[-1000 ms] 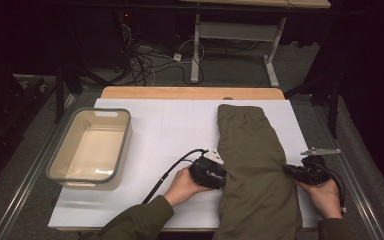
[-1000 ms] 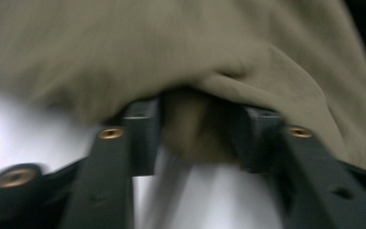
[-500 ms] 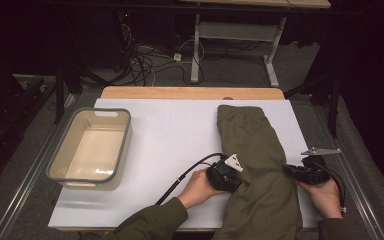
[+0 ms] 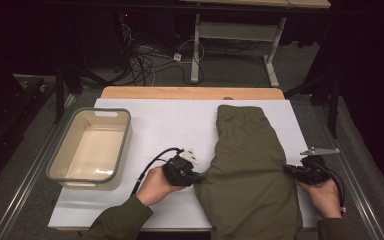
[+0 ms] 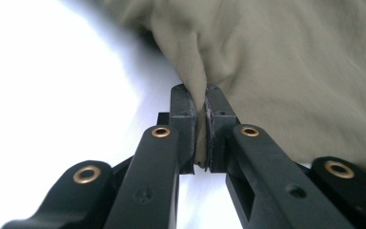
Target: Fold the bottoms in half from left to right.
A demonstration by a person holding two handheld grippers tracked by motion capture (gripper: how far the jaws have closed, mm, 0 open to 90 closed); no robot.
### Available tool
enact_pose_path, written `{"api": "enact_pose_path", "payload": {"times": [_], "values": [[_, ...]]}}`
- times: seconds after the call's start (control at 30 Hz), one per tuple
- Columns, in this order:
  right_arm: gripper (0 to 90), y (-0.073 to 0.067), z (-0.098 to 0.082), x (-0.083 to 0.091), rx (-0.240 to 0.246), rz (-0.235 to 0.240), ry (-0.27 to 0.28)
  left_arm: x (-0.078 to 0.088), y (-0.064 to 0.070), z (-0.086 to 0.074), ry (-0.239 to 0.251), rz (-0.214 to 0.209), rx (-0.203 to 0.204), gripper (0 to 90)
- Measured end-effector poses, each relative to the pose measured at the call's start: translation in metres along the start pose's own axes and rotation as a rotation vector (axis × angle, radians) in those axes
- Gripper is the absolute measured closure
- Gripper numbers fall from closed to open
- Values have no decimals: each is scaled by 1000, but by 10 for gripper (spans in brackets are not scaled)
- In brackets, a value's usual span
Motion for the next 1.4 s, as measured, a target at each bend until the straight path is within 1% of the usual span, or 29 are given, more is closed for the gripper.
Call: {"api": "enact_pose_path", "payload": {"times": [0.07, 0.1, 0.13, 0.17, 0.23, 0.27, 0.33, 0.37, 0.4, 0.53, 0.57, 0.6, 0.63, 0.67, 0.7, 0.73, 0.77, 0.8, 0.87, 0.97, 1.07, 1.13, 1.17, 1.2, 1.23, 1.27, 1.3, 1.33, 1.4], "values": [[865, 0, 0, 0, -1, 3, 1, 3, -3, -8, 11, -4, 21, 824], [865, 0, 0, 0, -1, 3, 1, 4, -3, -10, 12, 14, 22, 824], [864, 0, 0, 0, -1, 2, 0, 4, -4, -12, 6, 43, 15, 760], [864, 0, 0, 0, -1, 2, 1, 5, -5, -13, 2, 56, 4, 705], [864, 0, 0, 0, -1, 2, 3, 9, -8, -12, 38, 55, 20, 680], [864, 0, 0, 0, 0, 3, 1, 11, -9, -10, 65, 54, 29, 618], [864, 0, 0, 0, 3, 1, 2, 12, -14, -5, 88, 35, 45, 611], [864, 0, 0, 0, 5, -1, 3, 10, -16, -2, 85, 32, 52, 554], [864, 0, 0, 0, 7, -2, 3, 7, -18, 1, 81, 25, 57, 536], [863, 0, 0, 0, 7, 0, 5, -10, -25, 11, 81, 10, 96, 512], [862, 0, -1, 0, 6, 1, 7, -15, -25, 12, 73, -1, 105, 466], [862, 0, -1, 0, 6, 1, 7, -20, -24, 13, 49, -29, 114, 466], [862, 0, -1, 0, 7, 1, 10, -25, -23, 12, 22, -36, 108, 466], [863, 0, -1, 0, 8, 1, 10, -31, -20, 11, -20, -24, 95, 470], [863, 0, -1, 0, 9, 1, 10, -35, -17, 8, -58, -12, 78, 521], [863, 0, -1, 0, 14, -1, 11, -34, -15, 8, -55, -3, 70, 633], [864, 0, -1, 0, 14, -1, 11, -32, -14, 7, -80, -42, 77, 633], [869, -1, -1, 0, 20, -3, 12, -31, -13, 6, -94, -56, 71, 807], [870, -1, 0, 0, 19, -4, 12, -30, -13, 5, -91, -51, 63, 832], [874, -3, 1, -1, 27, -16, 24, -25, -18, 9, -50, -5, 62, 845], [875, -5, 6, -4, 29, -17, 42, -13, -30, 13, 3, 28, 84, 845], [875, -7, 13, -7, 26, -3, 68, -6, -39, 14, 13, 63, 94, 845], [875, -10, 23, -13, 27, 6, 88, -3, -44, 14, 22, 81, 105, 845], [875, -10, 23, -13, 27, 6, 88, 0, -50, 13, 31, 99, 118, 845], [875, -14, 34, -22, 36, 13, 101, 3, -56, 13, 37, 112, 135, 844], [875, -14, 34, -22, 36, 13, 101, 7, -62, 11, 43, 127, 154, 844], [876, -19, 45, -32, 45, 28, 102, 10, -68, 10, 49, 151, 170, 844], [876, -19, 45, -32, 45, 28, 102, 14, -74, 9, 50, 169, 183, 844], [875, -24, 55, -44, 62, 35, 108, 20, -86, 8, 69, 194, 216, 843]]}}
Point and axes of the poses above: each handheld gripper's, and its own axes: x roughly backward along the jaws, z roughly out of its top, y roughly to its right, the point moved 2 cm from there along -x, roughly forward along the jaws, and after that the axes turned 5 degrees about y, right-handed, at the moved point
